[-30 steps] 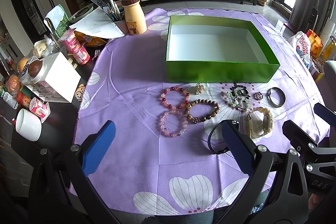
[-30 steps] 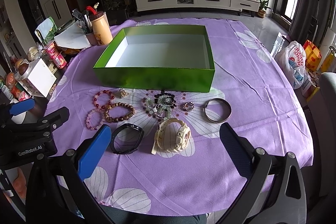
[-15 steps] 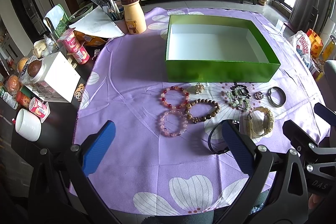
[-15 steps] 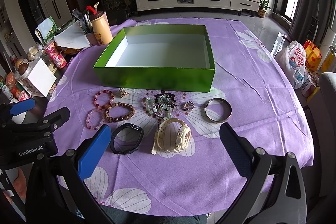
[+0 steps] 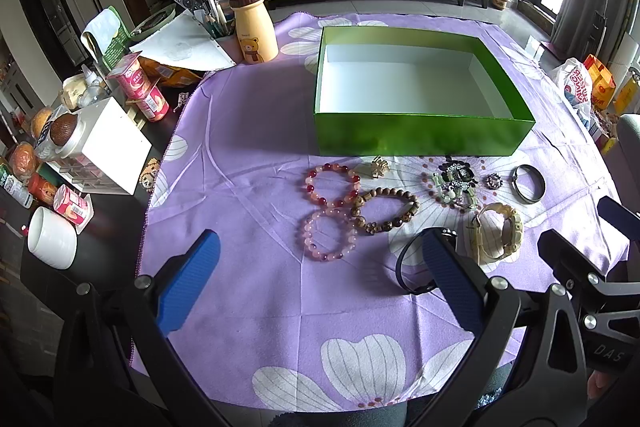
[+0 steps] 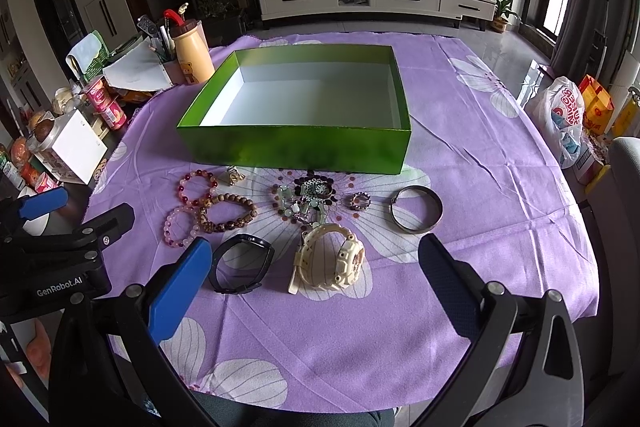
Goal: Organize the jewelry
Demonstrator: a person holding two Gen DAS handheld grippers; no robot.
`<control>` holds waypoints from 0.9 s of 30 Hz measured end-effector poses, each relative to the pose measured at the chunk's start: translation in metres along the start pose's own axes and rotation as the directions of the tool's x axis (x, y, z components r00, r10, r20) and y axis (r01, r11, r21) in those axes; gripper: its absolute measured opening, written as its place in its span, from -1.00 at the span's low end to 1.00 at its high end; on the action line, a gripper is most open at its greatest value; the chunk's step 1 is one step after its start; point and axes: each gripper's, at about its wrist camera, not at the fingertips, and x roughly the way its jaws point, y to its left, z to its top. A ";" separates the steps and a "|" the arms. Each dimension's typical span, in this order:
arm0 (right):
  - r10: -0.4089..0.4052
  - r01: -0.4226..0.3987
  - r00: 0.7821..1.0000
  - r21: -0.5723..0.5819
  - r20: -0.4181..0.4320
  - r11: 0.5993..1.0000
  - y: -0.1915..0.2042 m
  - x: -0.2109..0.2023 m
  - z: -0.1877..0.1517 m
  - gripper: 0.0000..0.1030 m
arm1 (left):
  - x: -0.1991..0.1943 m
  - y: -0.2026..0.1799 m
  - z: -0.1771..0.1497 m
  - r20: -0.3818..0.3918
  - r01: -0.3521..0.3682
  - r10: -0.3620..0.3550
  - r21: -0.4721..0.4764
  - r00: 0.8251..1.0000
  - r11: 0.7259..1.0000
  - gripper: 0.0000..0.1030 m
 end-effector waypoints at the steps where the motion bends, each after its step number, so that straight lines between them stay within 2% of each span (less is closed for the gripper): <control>1: 0.000 0.000 1.000 0.000 0.000 1.000 0.000 0.000 0.000 0.97 | 0.000 0.000 0.000 0.000 0.001 -0.001 0.000 1.000 1.000 0.96; 9: 0.006 -0.006 1.000 0.012 0.002 1.000 -0.003 0.002 -0.002 0.97 | 0.006 -0.002 -0.001 -0.005 0.025 -0.025 -0.004 1.000 1.000 0.96; 12: 0.040 -0.040 0.999 0.040 0.004 0.998 -0.012 0.006 -0.004 0.97 | 0.012 0.004 -0.002 -0.009 0.105 -0.105 -0.038 0.994 0.994 0.96; 16: 0.053 -0.052 0.999 0.083 -0.010 0.995 -0.030 0.014 -0.011 0.97 | 0.030 0.023 -0.009 -0.022 0.221 -0.226 -0.129 0.974 0.967 0.96; 21: 0.071 -0.067 0.997 0.119 -0.036 0.991 -0.049 0.026 -0.024 0.97 | 0.054 0.045 -0.019 -0.046 0.232 -0.246 -0.203 0.968 0.951 0.96; 24: 0.090 -0.082 0.994 0.136 -0.053 0.987 -0.056 0.037 -0.032 0.81 | 0.065 0.049 -0.027 -0.061 0.243 -0.261 -0.216 0.963 0.946 0.96; 27: 0.101 -0.085 0.991 0.156 -0.093 0.984 -0.059 0.053 -0.039 0.58 | 0.074 0.038 -0.033 -0.083 0.258 -0.275 -0.175 0.958 0.950 0.96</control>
